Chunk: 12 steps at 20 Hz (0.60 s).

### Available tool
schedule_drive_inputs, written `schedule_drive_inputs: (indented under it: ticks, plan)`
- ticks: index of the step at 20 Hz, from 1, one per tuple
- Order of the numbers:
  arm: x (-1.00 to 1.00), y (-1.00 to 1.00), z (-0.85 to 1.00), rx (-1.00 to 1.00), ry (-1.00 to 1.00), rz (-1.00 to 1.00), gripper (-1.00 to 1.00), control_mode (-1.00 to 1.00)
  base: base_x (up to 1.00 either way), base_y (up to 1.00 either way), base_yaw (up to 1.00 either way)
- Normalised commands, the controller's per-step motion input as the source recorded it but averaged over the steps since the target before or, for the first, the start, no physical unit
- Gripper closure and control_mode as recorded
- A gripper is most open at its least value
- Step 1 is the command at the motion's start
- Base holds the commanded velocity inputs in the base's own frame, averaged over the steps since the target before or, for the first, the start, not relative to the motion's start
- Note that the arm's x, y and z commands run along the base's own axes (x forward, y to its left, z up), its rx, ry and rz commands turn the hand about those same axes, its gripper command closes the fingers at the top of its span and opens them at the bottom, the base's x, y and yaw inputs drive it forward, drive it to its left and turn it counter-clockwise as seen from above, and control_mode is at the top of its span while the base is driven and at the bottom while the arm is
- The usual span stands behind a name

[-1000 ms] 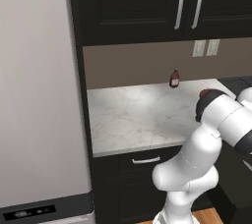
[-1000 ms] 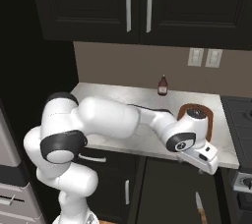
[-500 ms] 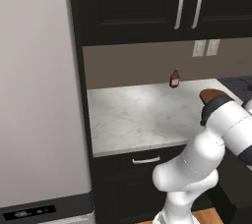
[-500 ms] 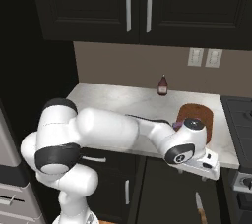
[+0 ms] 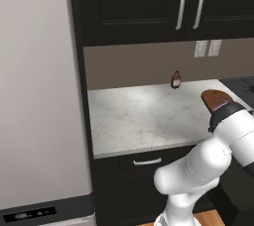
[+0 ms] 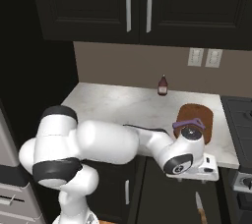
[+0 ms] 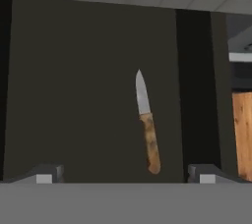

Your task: Open the drawer on the right and place the cutting tools on the cutting board.

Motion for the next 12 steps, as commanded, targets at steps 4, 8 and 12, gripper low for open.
schedule_drive_inputs:
  ticks: [4,8,12]
  plan:
    - [-0.02,-0.12,-0.09,0.0,0.0,0.21,-1.0,-1.0,0.0,0.0,0.0]
    - [-0.12,-0.17,-0.2,0.0,0.0,0.17,-1.0,-1.0,0.0,0.0,0.0]
    - [-0.21,-0.02,-0.11,0.0,0.0,0.11,-1.0,-1.0,0.0,0.0,0.0]
